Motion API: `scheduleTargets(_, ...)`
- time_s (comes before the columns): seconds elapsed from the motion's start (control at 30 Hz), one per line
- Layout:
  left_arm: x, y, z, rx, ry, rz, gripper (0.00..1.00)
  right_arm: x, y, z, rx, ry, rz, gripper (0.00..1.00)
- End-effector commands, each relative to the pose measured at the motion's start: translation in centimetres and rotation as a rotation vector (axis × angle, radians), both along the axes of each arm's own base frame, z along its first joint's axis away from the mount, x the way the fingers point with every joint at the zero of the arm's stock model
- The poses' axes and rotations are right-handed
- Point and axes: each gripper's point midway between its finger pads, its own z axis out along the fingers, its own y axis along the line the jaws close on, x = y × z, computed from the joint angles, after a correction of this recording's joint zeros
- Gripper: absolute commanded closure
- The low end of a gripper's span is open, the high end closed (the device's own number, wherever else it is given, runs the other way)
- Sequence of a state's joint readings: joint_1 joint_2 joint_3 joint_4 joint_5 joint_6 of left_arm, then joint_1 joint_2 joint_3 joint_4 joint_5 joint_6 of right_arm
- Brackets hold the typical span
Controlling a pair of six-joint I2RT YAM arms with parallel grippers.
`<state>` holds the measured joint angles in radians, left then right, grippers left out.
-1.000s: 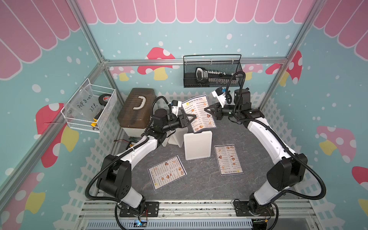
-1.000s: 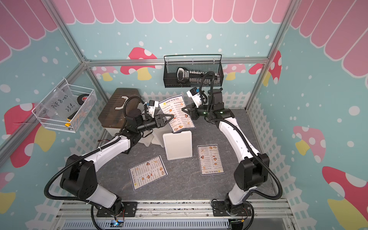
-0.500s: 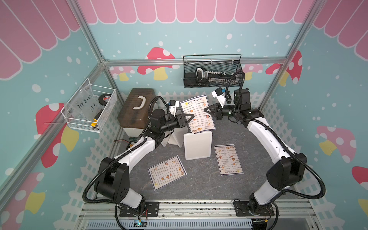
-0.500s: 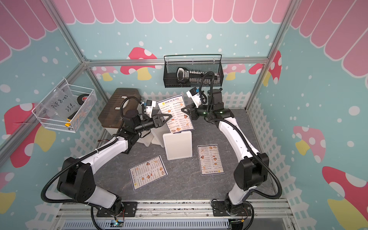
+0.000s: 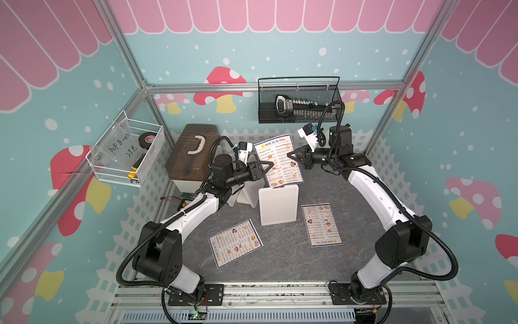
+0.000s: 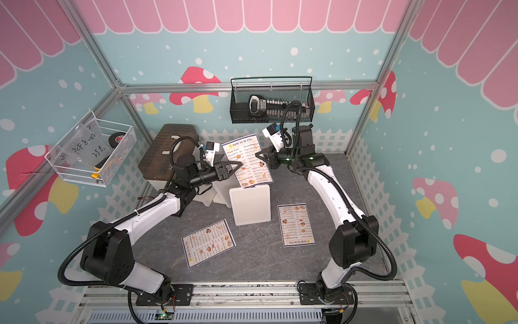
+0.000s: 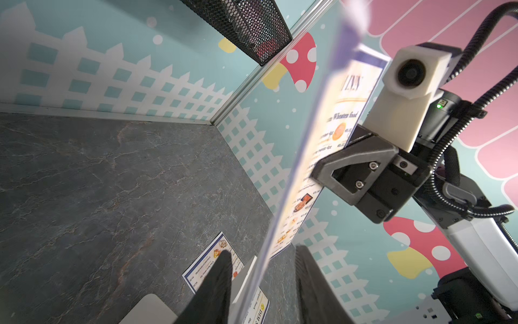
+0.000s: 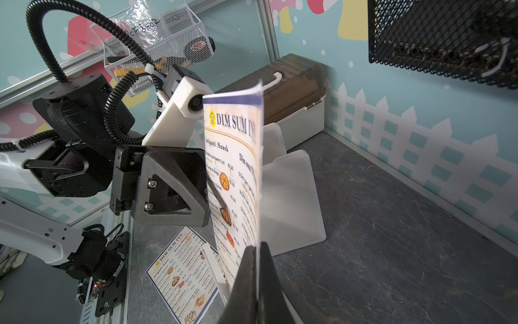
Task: Insert the menus into the narrow rack
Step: Insert the menu into the narrow rack.
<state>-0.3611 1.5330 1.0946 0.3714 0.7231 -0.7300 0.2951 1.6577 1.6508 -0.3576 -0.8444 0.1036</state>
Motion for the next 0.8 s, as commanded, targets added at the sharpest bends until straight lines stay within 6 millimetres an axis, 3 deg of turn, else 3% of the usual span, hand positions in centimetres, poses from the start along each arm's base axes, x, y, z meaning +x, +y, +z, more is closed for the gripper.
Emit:
scheduleTargets(0.0, -0.5, 0.2, 1.4, -0.020, -0.040, -0.006, 0.64, -0.5, -0.4, 2.0, -0.006, -0.068, -0.003, 1.00)
scheduleTargets(0.23, -0.8, -0.6, 1.7, -0.021, -0.047, -0.026, 0.64, -0.7, -0.9, 2.6, -0.024, -0.096, -0.030, 1.00)
scheduleTargets(0.77, -1.0, -0.4, 0.5, -0.009, -0.028, -0.015, 0.65, -1.0, -0.1, 1.0, 0.006, -0.027, 0.026, 1.00)
